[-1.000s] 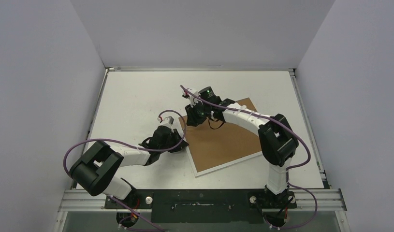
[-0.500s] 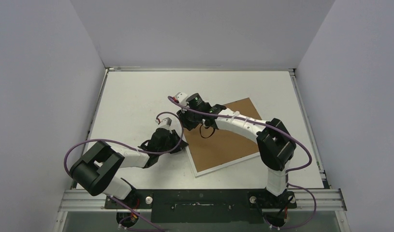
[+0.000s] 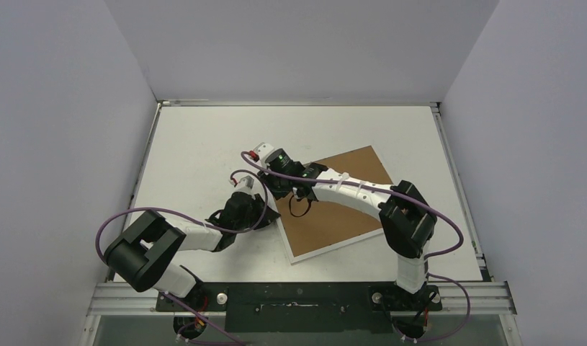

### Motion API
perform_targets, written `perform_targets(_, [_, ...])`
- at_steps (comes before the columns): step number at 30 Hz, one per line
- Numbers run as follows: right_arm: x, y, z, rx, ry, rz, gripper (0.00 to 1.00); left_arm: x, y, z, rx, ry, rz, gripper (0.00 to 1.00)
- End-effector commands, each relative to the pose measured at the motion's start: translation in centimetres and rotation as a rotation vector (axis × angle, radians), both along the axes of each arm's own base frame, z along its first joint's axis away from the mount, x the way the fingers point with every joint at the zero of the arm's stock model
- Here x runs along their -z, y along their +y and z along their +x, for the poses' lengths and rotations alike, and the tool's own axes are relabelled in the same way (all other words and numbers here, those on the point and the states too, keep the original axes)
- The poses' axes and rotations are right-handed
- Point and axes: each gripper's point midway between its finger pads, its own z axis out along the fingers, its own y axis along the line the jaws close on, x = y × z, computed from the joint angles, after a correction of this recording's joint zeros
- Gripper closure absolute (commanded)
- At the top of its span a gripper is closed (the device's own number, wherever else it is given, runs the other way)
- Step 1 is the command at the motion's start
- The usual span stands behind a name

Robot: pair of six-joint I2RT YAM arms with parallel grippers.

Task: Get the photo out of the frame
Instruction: Release the photo frame item from the photo frame, then move the photo frame to the center of the board.

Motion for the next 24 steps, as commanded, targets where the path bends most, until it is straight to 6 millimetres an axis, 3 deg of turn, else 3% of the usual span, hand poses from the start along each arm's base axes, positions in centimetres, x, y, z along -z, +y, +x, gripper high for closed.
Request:
perform_targets(1, [0.1, 4.4, -5.0, -0.086, 0.08, 0.05, 1.0, 8.5, 6.2, -8.0, 0.054, 0.318, 0.312, 1.0])
perform_targets(5, [-1.7, 3.2, -3.6, -0.002, 0.018, 0.029, 1.0, 8.2, 6.0, -7.9, 0.054, 0.311, 0.301, 1.0])
perform_targets(13, [-8.6, -5.7, 0.8, 0.289, -0.059, 0.218, 1.0, 5.3, 4.4, -6.3, 0.082, 0.238, 0.247, 1.0])
perform_targets(16, [-10.7, -12.1, 1.8, 0.5, -0.144, 0.242, 1.0, 3.2, 3.4, -5.5, 0.102, 0.183, 0.202, 0.89])
perform_targets(18, [-11.3, -17.8, 1.8, 0.703, -0.203, 0.231, 1.0, 1.7, 3.1, -5.1, 0.109, 0.154, 0.189, 0.74])
perform_targets(21, [-10.7, -27.2, 1.0, 1.012, -0.255, 0.222, 1.0, -0.6, 2.7, -4.7, 0.125, 0.1, 0.163, 0.64])
perform_targets(24, [-9.3, -35.0, -1.2, 1.244, -0.272, 0.234, 1.0, -2.5, 2.9, -4.8, 0.142, 0.071, 0.151, 0.56])
